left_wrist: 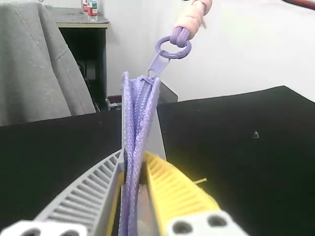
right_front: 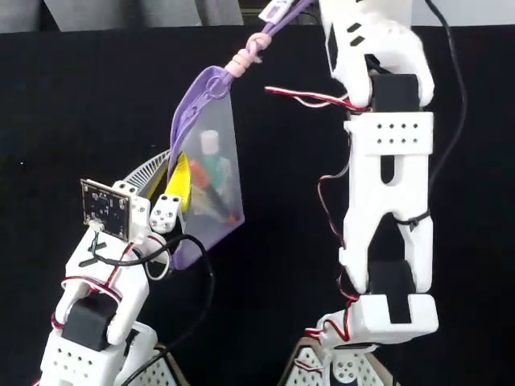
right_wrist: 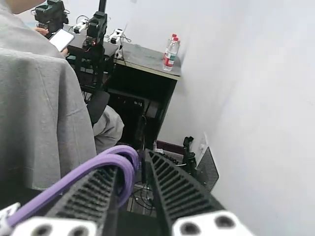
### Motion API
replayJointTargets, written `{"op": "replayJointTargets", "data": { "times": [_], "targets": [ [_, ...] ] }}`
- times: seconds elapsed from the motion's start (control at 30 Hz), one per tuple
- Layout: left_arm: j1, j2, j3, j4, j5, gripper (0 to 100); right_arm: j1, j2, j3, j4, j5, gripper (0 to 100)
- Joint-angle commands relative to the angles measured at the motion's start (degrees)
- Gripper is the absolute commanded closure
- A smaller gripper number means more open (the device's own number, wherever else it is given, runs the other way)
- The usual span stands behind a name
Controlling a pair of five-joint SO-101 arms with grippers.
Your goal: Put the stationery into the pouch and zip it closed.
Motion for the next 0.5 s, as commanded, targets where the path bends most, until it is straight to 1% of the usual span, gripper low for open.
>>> {"op": "replayJointTargets", "data": {
  "times": [0.0, 0.27, 0.47],
  "targets": [
    [-0.1, -1.1, -1.1, 0.4, -0.5, 97, 6.8, 0.9, -3.8, -3.0, -0.4, 98.7],
    [-2.6, -1.4, -1.2, 0.2, -0.5, 97, 11.9, 11.7, -14.1, -2.5, -0.5, 98.7],
    [-2.5, -1.6, -1.2, 0.3, -0.5, 97, 14.3, 20.6, -22.5, -2.5, -0.5, 98.7]
  ]
}}
